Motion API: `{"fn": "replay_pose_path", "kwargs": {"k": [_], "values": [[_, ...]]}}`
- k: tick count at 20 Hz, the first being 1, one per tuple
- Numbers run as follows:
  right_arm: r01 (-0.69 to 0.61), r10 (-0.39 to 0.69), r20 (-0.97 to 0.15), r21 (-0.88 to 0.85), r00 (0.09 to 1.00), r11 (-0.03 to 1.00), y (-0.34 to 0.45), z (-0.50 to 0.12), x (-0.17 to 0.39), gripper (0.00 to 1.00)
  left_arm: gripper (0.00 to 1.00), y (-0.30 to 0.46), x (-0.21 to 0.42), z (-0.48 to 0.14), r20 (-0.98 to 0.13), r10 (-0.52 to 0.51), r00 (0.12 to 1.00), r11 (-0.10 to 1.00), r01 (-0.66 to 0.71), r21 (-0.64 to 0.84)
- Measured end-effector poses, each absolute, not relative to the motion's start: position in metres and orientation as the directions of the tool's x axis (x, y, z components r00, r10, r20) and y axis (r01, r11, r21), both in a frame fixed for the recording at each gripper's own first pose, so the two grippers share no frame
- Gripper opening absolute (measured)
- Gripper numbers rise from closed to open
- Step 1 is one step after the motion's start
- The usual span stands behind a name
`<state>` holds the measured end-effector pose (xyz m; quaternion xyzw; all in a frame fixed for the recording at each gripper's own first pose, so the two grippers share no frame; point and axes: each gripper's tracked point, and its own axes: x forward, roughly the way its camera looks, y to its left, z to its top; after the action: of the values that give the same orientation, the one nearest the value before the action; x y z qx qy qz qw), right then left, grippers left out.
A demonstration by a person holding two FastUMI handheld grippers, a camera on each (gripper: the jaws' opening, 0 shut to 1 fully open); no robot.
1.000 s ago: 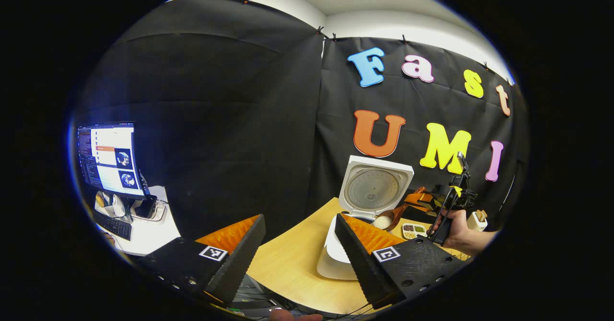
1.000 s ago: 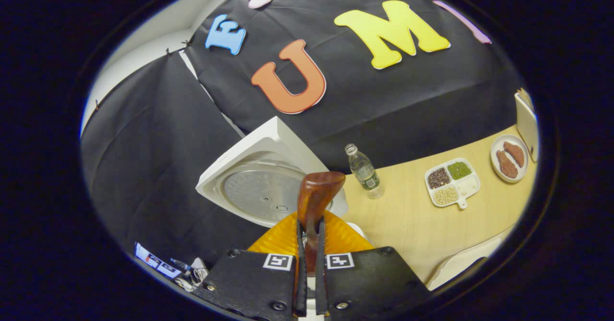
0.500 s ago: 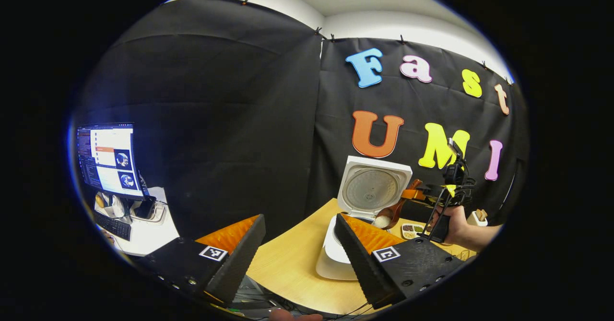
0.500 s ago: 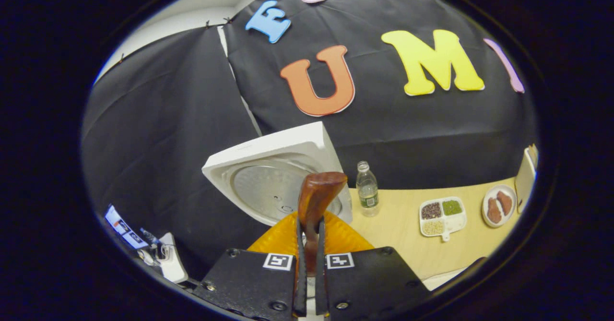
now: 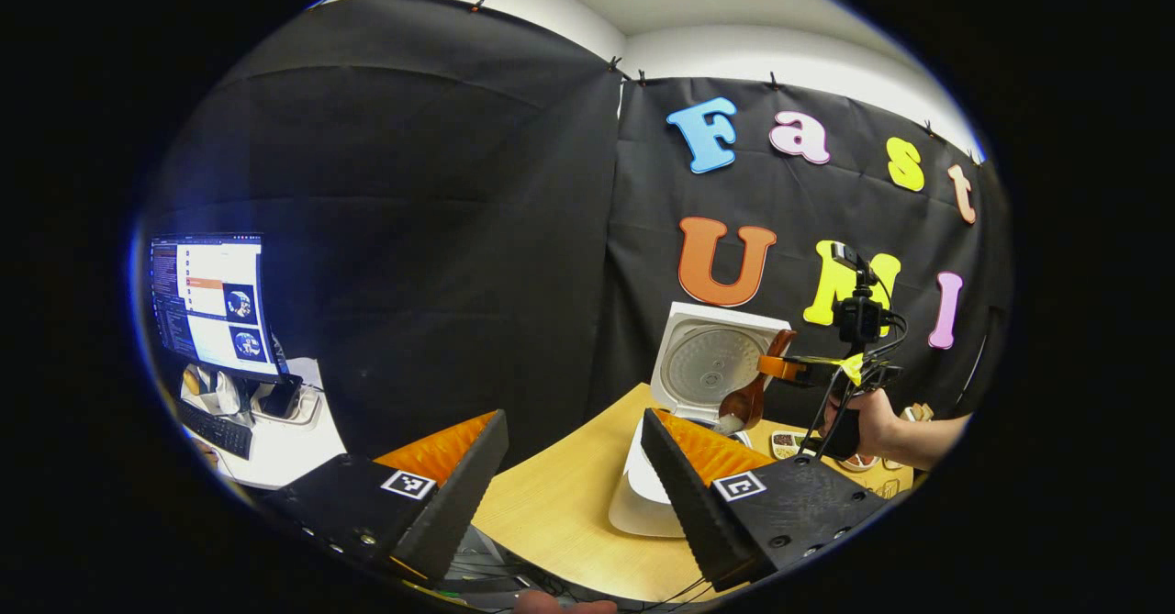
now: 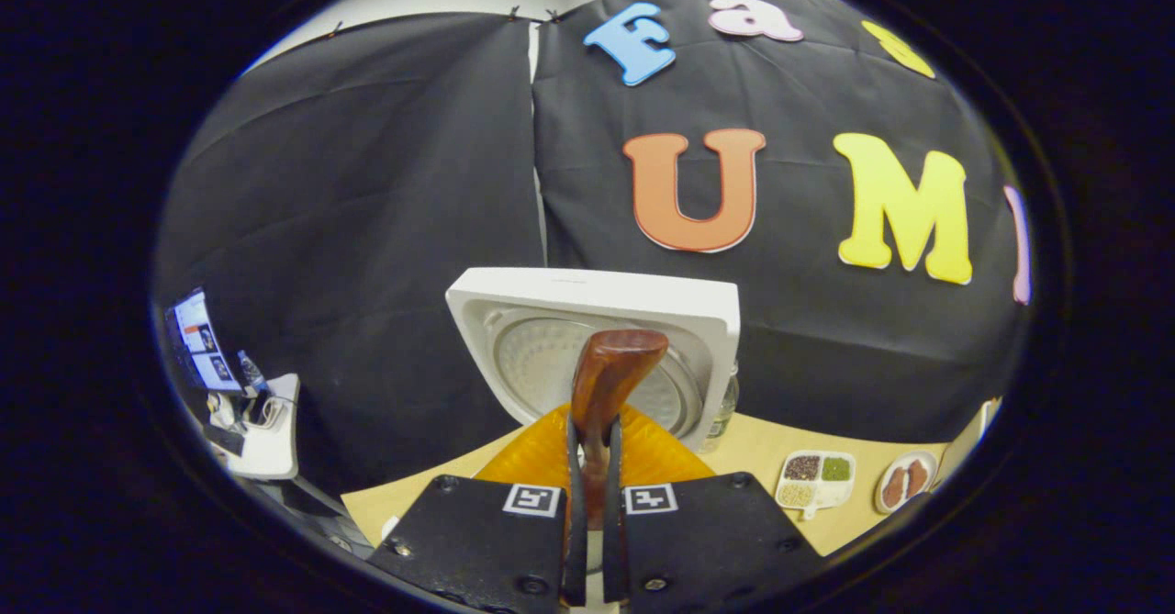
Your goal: Close the left gripper, press the button to open the rice cooker; take a wooden spoon from the chopstick holder with the right hand, scoop a spoonful of rice and pour it into the rice cooker, then put the wooden spoon back into the chopstick holder.
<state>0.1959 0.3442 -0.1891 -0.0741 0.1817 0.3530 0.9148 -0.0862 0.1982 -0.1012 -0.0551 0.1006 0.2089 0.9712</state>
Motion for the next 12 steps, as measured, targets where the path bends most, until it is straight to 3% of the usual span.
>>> {"fn": "replay_pose_path", "kwargs": {"k": [5,12], "values": [[-0.721,0.644,-0.344,-0.176,0.683,0.671,0.357,-0.179,0.18,0.12,0.94,0.2,-0.084,-0.094,-0.193,0.396,0.898,0.906,-0.416,-0.079],[-0.746,0.671,-0.342,-0.174,0.658,0.643,0.361,-0.172,0.175,0.12,0.94,0.197,-0.084,-0.082,-0.165,0.381,0.91,0.915,-0.397,-0.073]]}}
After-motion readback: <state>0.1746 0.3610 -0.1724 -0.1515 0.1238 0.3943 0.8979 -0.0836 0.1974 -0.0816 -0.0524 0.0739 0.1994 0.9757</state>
